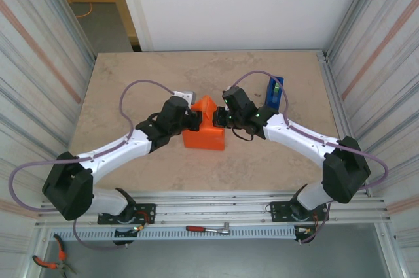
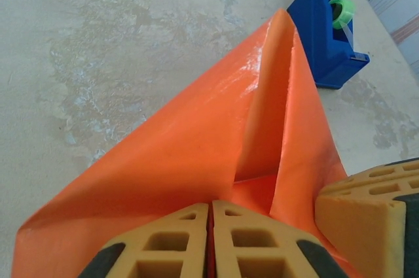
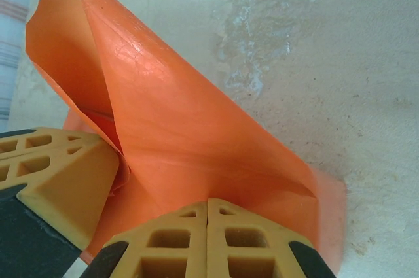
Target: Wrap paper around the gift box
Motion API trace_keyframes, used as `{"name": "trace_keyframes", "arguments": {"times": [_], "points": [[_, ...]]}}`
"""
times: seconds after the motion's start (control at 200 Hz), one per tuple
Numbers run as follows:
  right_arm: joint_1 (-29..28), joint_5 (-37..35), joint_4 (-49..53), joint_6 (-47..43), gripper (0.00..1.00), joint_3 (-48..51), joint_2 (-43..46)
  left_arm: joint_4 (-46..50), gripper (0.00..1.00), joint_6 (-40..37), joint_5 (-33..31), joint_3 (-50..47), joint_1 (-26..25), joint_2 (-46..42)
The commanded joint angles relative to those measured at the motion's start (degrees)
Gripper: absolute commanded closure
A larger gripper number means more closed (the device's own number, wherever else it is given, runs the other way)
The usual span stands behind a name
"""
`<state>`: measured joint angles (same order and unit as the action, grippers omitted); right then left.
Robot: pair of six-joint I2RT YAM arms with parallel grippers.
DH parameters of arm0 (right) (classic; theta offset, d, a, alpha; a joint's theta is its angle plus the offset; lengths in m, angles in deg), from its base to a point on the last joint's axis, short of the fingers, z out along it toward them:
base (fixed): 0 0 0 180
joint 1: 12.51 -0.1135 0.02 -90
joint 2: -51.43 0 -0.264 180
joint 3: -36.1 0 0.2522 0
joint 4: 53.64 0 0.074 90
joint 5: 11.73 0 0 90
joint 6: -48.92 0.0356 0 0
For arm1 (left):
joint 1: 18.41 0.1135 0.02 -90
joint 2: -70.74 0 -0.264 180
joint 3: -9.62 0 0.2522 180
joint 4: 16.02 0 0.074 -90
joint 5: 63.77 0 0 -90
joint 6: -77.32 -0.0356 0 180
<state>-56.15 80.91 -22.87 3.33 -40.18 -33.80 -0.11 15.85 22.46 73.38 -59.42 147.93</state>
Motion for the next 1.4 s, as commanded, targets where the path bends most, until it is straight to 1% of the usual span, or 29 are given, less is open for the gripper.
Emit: {"name": "trace_keyframes", "arguments": {"times": [0.0, 0.14, 0.261, 0.351, 0.566, 0.792, 0.897, 1.107, 1.393], "points": [[-1.4, 3.1, 5.7, 0.9, 1.00, 4.0, -4.0, 2.3, 0.83, 1.4, -2.1, 1.3, -0.5, 0.9], [-1.5, 3.2, 5.5, 1.0, 1.00, 4.3, -3.6, 0.7, 0.70, 3.5, -2.6, 0.5, -0.8, 0.4], [-1.6, 3.2, 5.0, 1.2, 1.00, 4.6, -3.6, -1.0, 0.63, 5.1, -2.9, -0.3, -1.3, 0.3], [-1.6, 3.5, 4.8, 1.3, 1.00, 4.8, -3.7, -0.9, 0.60, 5.0, -3.8, 0.0, -2.2, 0.9], [-2.3, 3.6, 4.4, 1.5, 1.00, 5.2, -3.2, 0.0, 0.58, 5.0, -7.4, -0.6, -3.8, 1.8], [-2.8, 4.2, 4.2, 1.7, 1.00, 5.4, -2.9, 3.2, 0.57, 2.4, -15.4, -0.3, -7.3, 3.8], [-2.8, 4.6, 4.0, 1.7, 1.00, 5.4, -2.8, 3.5, 0.57, 1.3, -18.1, -0.9, -8.3, 4.6], [-2.5, 6.1, 2.6, 2.2, 1.00, 5.0, -2.2, 5.0, 0.55, -0.8, -21.0, -1.4, -9.1, 7.3], [-0.2, 11.2, -0.5, 4.8, 1.00, 4.9, 1.2, 6.0, 0.55, -2.3, -24.2, -1.5, -10.3, 10.0]]}}
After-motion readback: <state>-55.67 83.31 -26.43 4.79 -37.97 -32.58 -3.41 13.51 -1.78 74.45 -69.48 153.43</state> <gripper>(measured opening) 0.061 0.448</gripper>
